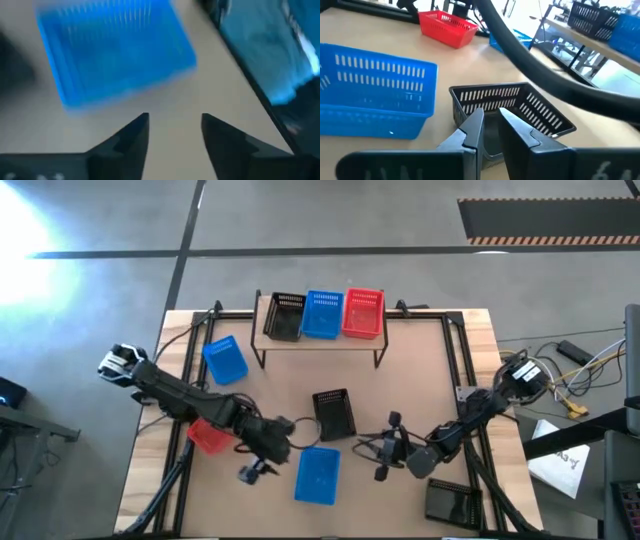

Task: Stack baskets on shelf by color
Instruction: Stack the bottom blue bin on the blue bin on the shelf

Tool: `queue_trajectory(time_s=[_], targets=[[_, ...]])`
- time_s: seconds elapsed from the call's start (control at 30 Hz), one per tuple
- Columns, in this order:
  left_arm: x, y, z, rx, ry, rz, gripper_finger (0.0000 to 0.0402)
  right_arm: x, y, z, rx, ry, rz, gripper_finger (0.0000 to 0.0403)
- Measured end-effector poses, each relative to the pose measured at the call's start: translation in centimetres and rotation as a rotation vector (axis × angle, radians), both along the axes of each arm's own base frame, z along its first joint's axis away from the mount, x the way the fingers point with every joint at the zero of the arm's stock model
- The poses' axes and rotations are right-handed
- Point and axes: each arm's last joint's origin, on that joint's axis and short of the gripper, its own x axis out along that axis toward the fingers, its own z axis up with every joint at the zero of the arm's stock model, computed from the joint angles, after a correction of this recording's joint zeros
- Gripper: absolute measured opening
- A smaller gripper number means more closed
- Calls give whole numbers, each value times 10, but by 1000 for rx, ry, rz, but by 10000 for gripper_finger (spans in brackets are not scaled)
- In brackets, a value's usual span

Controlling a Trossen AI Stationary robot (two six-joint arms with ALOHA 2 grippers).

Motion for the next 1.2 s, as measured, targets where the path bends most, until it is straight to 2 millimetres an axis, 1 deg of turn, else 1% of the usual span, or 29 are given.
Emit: queue_trajectory(time_s=[0.07, 0.13, 0.27, 0.4, 0.5, 0.6, 0.67, 0.73, 0.9, 1.03, 1.07, 1.2], targets=[[11, -4, 1, 23, -85, -60, 185, -2, 3, 1, 1, -4, 5, 47], [21, -8, -1, 81, -142, -147, 190, -3, 4, 0, 9, -5, 8, 47], [31, -12, -15, 290, -152, -386, 192, -3, 4, -2, 43, -8, -4, 47], [45, -11, -21, 492, -182, -516, 191, -3, 4, -3, 67, -16, -11, 47], [52, -11, -30, 552, -204, -596, 184, -5, 7, -2, 84, -21, -2, 47], [56, -13, -42, 582, -197, -666, 166, -10, 13, 0, 91, -29, 22, 47], [58, -13, -51, 587, -177, -676, 151, -12, 18, 2, 86, -36, 27, 47], [62, -12, -55, 588, -181, -661, 134, -14, 22, 3, 73, -50, 12, 47], [68, -12, -58, 588, -206, -641, 74, -19, 25, 4, 61, -65, -9, 47], [68, -12, -54, 566, -207, -597, 15, -19, 26, 4, 59, -64, -7, 47], [67, -12, -51, 559, -209, -583, 8, -19, 26, 4, 57, -64, -7, 47], [62, -12, -34, 554, -230, -570, 5, -19, 26, 4, 54, -60, -7, 47]])
